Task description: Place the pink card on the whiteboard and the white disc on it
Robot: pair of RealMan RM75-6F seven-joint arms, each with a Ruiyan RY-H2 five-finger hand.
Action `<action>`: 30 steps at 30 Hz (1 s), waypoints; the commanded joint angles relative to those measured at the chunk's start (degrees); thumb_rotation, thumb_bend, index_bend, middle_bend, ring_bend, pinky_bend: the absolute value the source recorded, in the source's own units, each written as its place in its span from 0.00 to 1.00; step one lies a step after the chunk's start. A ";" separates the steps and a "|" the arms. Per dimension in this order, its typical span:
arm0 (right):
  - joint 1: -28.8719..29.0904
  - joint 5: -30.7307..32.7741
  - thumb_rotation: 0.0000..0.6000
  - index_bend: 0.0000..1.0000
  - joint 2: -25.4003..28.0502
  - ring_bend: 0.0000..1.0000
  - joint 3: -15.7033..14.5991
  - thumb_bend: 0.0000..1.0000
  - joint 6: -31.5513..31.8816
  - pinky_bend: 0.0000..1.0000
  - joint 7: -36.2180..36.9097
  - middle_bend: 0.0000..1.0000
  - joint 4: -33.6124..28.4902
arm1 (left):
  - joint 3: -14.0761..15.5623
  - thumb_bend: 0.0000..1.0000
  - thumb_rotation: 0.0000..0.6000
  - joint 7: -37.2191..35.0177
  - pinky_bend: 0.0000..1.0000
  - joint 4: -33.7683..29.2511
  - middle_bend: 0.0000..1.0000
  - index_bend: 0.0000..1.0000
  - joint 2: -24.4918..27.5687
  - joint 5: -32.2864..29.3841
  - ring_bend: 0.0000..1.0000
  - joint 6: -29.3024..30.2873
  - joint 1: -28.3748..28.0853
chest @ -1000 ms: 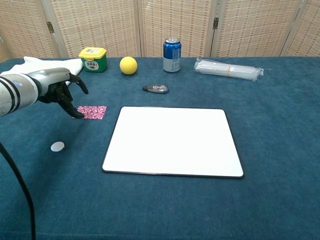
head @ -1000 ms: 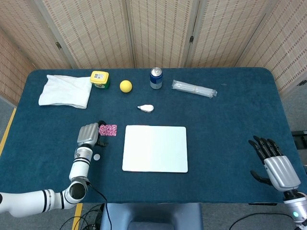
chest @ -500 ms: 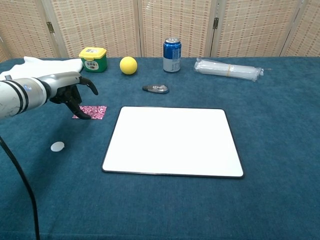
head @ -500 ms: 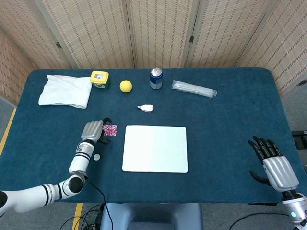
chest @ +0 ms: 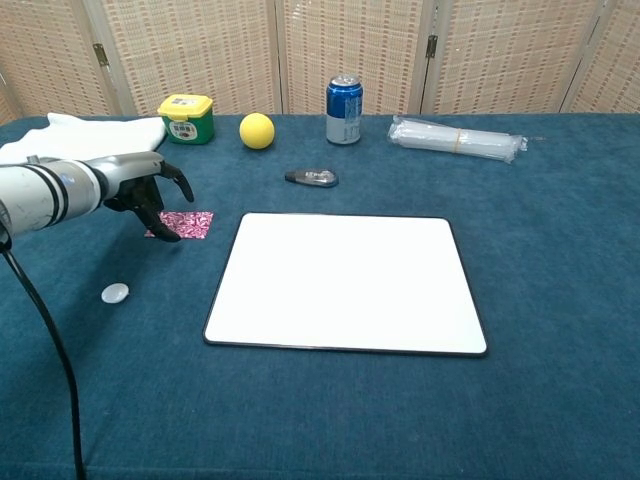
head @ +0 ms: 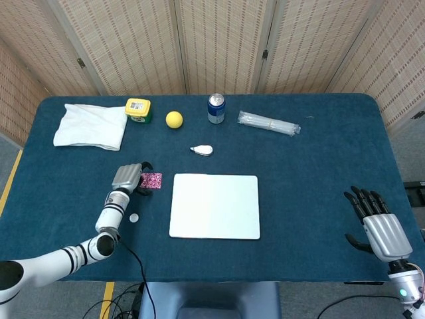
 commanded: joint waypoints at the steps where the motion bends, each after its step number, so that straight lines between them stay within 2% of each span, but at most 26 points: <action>1: -0.02 0.08 1.00 0.00 0.01 0.00 0.06 0.16 0.06 0.00 0.05 0.00 0.02 | 0.24 0.25 1.00 -0.44 1.00 0.39 1.00 0.32 -0.07 0.22 1.00 -0.40 0.10; 20: 0.13 0.61 1.00 0.00 -0.11 0.00 0.28 0.16 -0.19 0.00 -0.39 0.00 0.11 | 0.64 0.25 1.00 -2.86 1.00 5.02 1.00 0.34 -1.52 0.81 1.00 -3.38 -0.50; 30: 0.22 0.87 1.00 0.00 -0.21 0.00 0.39 0.16 -0.33 0.00 -0.71 0.00 0.11 | 0.55 0.28 1.00 -4.10 1.00 7.14 1.00 0.37 -2.04 0.66 1.00 -4.96 -0.75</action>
